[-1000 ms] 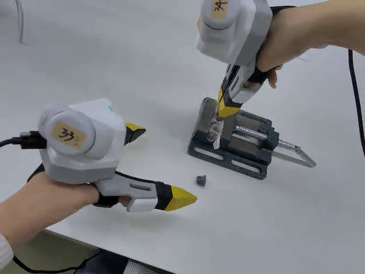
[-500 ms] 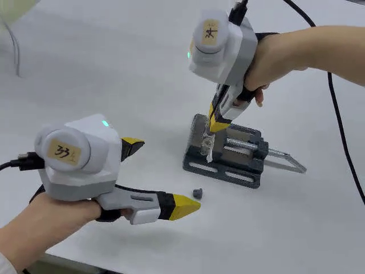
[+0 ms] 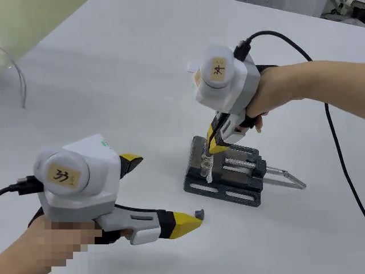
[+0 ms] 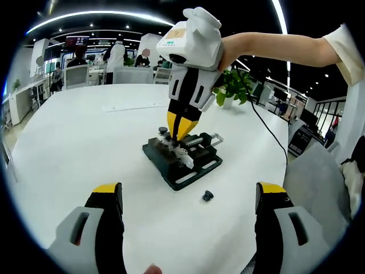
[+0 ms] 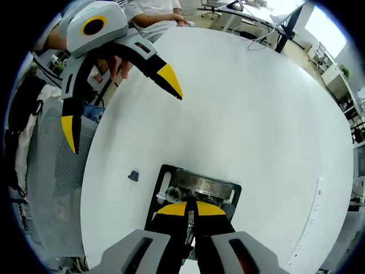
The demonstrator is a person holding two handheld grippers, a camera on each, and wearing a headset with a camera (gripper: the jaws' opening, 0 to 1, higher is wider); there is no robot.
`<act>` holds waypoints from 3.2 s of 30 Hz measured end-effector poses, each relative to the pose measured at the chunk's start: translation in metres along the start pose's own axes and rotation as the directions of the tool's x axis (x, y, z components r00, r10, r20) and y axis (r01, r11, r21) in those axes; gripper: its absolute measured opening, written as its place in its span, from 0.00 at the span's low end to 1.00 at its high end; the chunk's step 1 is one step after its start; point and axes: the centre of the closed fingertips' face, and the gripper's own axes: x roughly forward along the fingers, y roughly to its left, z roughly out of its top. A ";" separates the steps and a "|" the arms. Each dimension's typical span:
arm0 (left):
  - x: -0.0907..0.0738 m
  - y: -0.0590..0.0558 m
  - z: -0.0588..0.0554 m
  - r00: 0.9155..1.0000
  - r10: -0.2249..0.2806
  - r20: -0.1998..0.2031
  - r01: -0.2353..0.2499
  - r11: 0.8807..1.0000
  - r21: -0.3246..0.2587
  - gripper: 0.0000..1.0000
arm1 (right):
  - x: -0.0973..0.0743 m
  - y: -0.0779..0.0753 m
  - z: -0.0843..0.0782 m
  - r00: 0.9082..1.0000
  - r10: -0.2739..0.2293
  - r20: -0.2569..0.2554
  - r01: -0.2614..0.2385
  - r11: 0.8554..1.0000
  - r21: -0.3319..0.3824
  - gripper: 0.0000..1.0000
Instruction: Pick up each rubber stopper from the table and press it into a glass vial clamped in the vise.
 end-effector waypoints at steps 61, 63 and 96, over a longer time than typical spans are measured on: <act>-0.009 0.005 -0.008 1.000 0.020 -0.021 -0.019 0.999 0.034 0.97 | -0.002 0.056 -0.005 0.910 -0.177 0.375 0.135 0.981 0.138 0.54; -0.009 0.004 -0.008 1.000 0.018 -0.022 -0.017 0.999 0.034 0.97 | 0.000 0.056 -0.005 0.908 -0.177 0.379 0.131 0.981 0.145 0.53; -0.011 0.009 -0.017 1.000 0.009 -0.029 -0.008 1.000 0.026 0.97 | 0.030 0.080 0.009 0.899 -0.146 0.412 0.082 0.982 0.171 0.44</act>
